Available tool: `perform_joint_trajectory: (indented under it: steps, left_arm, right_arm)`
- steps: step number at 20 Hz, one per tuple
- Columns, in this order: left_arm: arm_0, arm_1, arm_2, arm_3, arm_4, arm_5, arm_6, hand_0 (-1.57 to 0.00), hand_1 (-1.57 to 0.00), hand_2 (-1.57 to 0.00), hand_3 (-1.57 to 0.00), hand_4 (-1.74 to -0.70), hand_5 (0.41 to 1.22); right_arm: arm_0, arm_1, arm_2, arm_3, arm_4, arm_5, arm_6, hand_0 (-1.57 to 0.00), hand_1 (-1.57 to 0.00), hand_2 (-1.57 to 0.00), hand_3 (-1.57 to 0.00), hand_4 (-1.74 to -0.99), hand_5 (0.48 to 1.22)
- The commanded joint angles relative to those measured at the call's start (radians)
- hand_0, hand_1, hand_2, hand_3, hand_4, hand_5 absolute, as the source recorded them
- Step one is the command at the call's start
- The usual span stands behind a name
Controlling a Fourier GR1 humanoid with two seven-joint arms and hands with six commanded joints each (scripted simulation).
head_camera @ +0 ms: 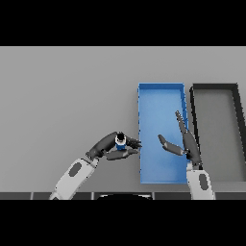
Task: Pick up the blue pipe and place it into the blue bin.
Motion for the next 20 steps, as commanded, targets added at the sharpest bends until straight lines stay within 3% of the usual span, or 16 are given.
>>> perform_joint_trajectory:
  steps: [1,5,8,11,13,14,18,20]
  left_arm:
    - [0.0,-0.006,0.005,0.002,0.002,-0.002,0.004,-1.57,-1.57,-1.57,-1.57,-1.47,1.22]
    - [0.01,-0.02,0.007,-0.005,-0.023,-0.012,0.011,-1.57,-1.57,-1.57,-1.57,-1.47,1.22]
    - [0.019,-0.018,0.026,-0.003,-0.026,-0.026,-0.01,-1.57,-1.57,-1.57,-1.57,-1.47,1.22]
    - [0.024,-0.029,0.027,0.004,-0.044,-0.037,-0.006,-1.57,-1.57,-1.57,-1.57,-1.47,1.221]
    - [0.027,-0.041,0.027,-0.005,-0.053,-0.038,0.004,-1.57,-1.57,-1.57,-1.57,-1.47,1.221]
    - [0.024,-0.045,0.031,-0.001,-0.061,-0.039,0.003,-1.57,-1.57,-1.57,-1.57,-1.47,1.221]
    - [0.031,-0.05,0.042,-0.017,-0.071,-0.054,0.016,-1.57,-1.57,-1.57,-1.57,-1.47,1.221]
    - [0.043,-0.044,0.051,-0.023,-0.08,-0.061,0.007,-1.57,-1.57,-1.57,-1.57,-1.47,1.221]
  right_arm:
    - [-0.005,-0.003,0.0,-0.001,-0.002,0.004,0.0,0.0,0.0,0.0,0.0,-1.124,0.578]
    - [-0.028,-0.015,0.012,-0.003,0.008,0.019,-0.005,0.0,0.0,0.0,0.0,-1.133,0.578]
    - [-0.03,-0.019,0.011,-0.003,0.009,0.019,-0.01,0.0,0.0,0.0,0.0,-1.191,0.577]
    - [-0.043,-0.024,-0.022,-0.034,-0.105,0.077,-0.089,0.0,-0.02,-0.03,0.0,-1.166,0.571]
    - [-0.066,-0.035,-0.019,-0.074,-0.182,0.141,-0.109,0.0,-0.01,-0.03,0.0,-1.175,0.592]
    - [-0.083,-0.051,-0.023,-0.1,-0.218,0.167,-0.098,0.0,-0.01,-0.02,0.0,-1.169,0.597]
    - [-0.159,-0.155,0.008,-0.23,-0.336,0.285,0.067,0.0,0.0,-0.01,0.0,-1.177,0.567]
    - [-0.178,-0.197,0.041,-0.296,-0.347,0.324,0.11,0.0,0.0,0.0,0.0,-1.194,0.543]
